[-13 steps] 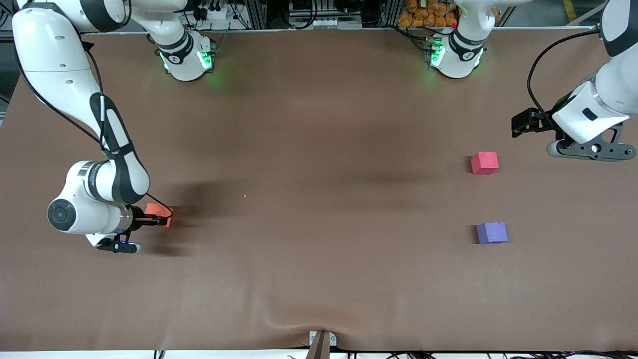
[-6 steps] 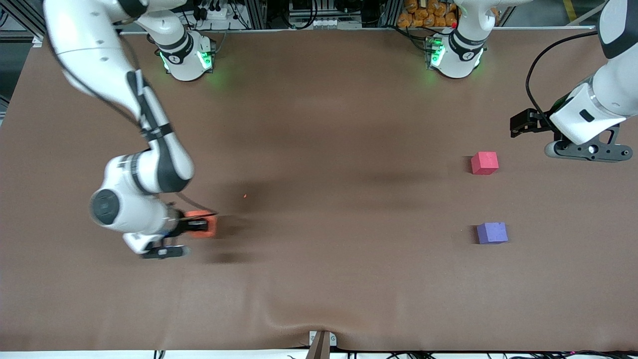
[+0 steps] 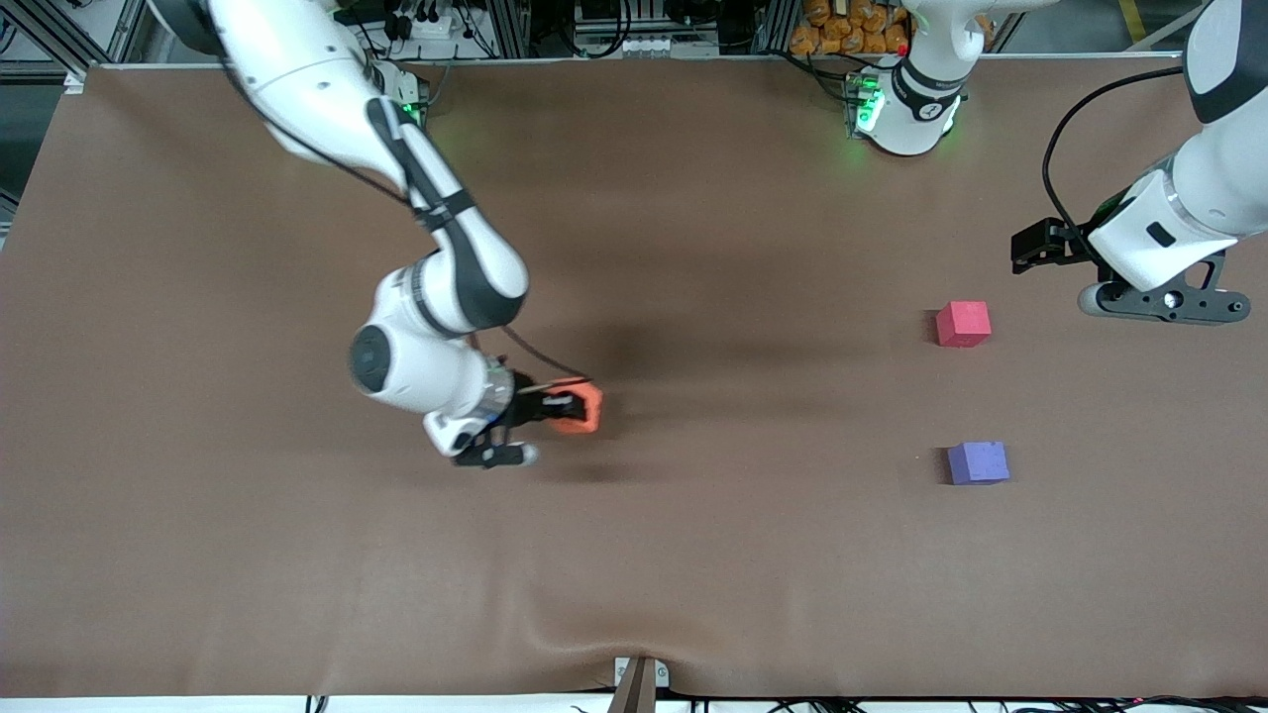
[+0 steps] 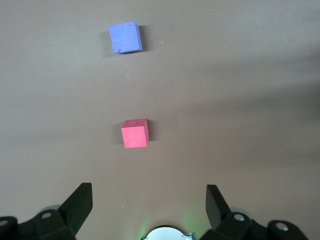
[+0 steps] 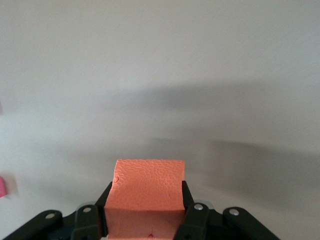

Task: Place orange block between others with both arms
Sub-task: 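Carry the orange cube with the right gripper toward the table middle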

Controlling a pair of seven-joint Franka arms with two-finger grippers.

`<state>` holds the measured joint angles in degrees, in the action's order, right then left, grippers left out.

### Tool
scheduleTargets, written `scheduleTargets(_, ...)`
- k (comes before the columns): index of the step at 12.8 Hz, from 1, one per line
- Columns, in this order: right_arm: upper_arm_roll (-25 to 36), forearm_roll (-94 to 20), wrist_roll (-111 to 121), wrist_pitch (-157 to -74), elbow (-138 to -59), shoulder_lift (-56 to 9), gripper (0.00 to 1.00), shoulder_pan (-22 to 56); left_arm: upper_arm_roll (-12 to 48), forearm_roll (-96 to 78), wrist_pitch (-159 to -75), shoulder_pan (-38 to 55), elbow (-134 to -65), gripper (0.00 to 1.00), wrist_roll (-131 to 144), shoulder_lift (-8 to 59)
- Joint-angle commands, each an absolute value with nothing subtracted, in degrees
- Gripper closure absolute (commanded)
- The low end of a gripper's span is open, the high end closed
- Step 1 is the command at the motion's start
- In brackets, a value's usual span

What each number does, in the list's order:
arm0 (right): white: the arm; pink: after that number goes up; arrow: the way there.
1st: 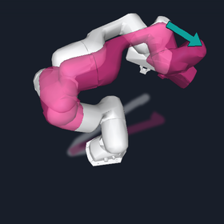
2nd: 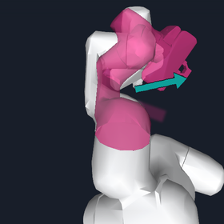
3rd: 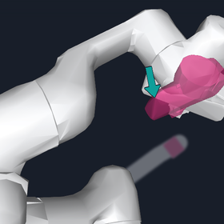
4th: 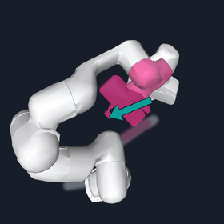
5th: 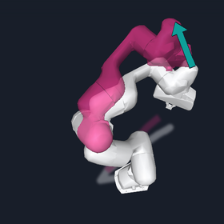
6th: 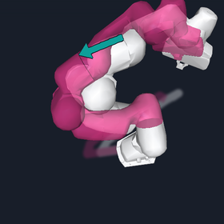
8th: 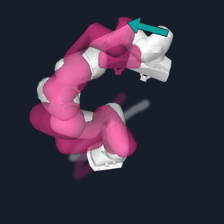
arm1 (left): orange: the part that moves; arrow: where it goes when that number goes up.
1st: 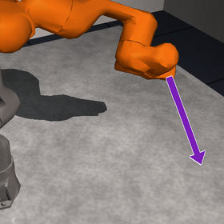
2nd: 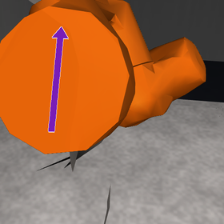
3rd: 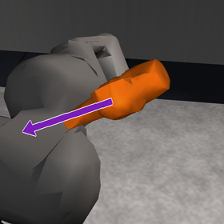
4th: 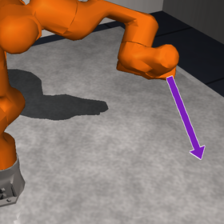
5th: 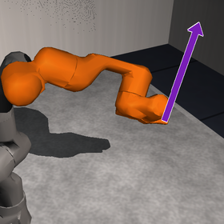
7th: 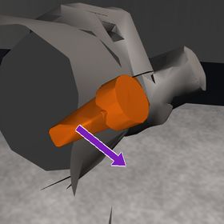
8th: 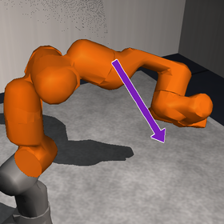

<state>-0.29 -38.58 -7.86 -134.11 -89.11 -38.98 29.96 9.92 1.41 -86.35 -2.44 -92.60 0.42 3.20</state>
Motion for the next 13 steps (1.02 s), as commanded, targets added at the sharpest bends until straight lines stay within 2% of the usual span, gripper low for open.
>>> scheduleTargets(1, 0.4, -41.0, -10.5, -136.1, -88.7, -41.5, 0.47, 33.8, 10.3, 2.7, -85.8, -2.5, -92.5, 0.00, 1.9, 3.3)
scheduleTargets(5, 0.4, -40.9, -14.7, -138.2, -88.3, -43.5, 0.46, 37.2, 10.3, 2.7, -85.8, -2.4, -93.2, 0.00, 1.9, 3.3)
scheduleTargets(8, 0.4, -40.8, -15.2, -139.0, -88.3, -44.0, 0.30, 37.9, 10.3, 2.7, -85.9, -2.4, -93.3, 0.00, 1.9, 3.3)
scheduleTargets(11, 0.4, -40.4, -15.1, -139.1, -88.3, -44.1, 0.00, 38.1, 10.3, 2.8, -86.0, -1.3, -93.3, 0.00, 4.0, 3.5)
scheduleTargets(13, 0.4, -40.3, -14.6, -139.0, -88.2, -43.9, 0.00, 37.5, 10.3, 2.7, -86.0, -1.3, -93.3, 0.00, 4.0, 3.7)
